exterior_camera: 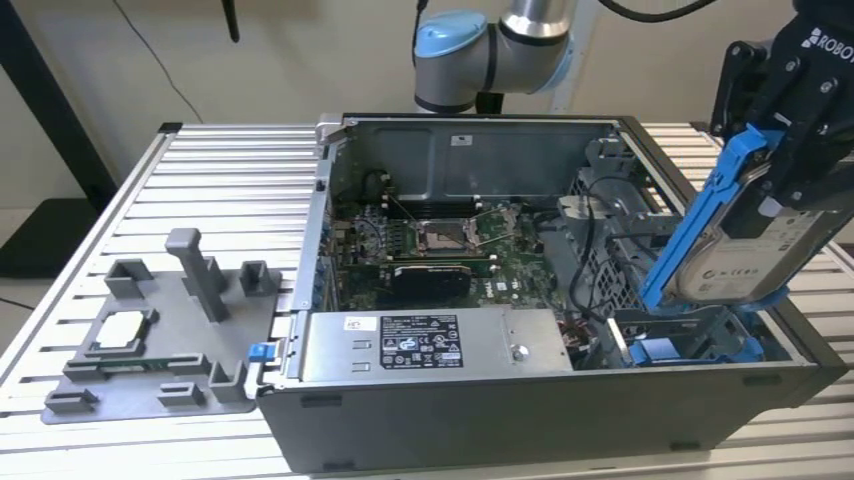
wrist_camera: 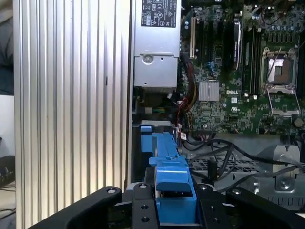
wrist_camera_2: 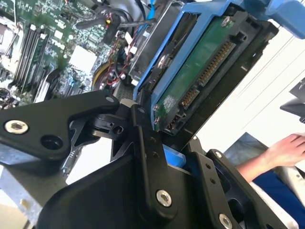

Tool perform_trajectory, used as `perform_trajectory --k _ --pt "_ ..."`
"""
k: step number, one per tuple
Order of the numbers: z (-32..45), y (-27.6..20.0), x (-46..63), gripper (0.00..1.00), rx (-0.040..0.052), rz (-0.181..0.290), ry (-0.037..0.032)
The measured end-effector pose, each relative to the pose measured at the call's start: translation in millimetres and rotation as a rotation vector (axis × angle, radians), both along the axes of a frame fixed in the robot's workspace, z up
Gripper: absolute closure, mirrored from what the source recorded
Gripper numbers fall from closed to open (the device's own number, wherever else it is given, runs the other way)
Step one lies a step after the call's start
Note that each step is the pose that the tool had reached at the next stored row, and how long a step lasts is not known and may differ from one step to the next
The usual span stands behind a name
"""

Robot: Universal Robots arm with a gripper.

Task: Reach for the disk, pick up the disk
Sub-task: 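Pick up the disk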

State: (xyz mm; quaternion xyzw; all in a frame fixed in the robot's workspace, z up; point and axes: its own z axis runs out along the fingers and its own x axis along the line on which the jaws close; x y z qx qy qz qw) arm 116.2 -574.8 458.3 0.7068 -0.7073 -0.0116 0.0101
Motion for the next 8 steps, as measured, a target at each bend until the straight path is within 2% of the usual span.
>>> perform_trajectory --k 8 --pt "-0.3 -0.3 1.1 1.0 0.0 0.0 0.0004"
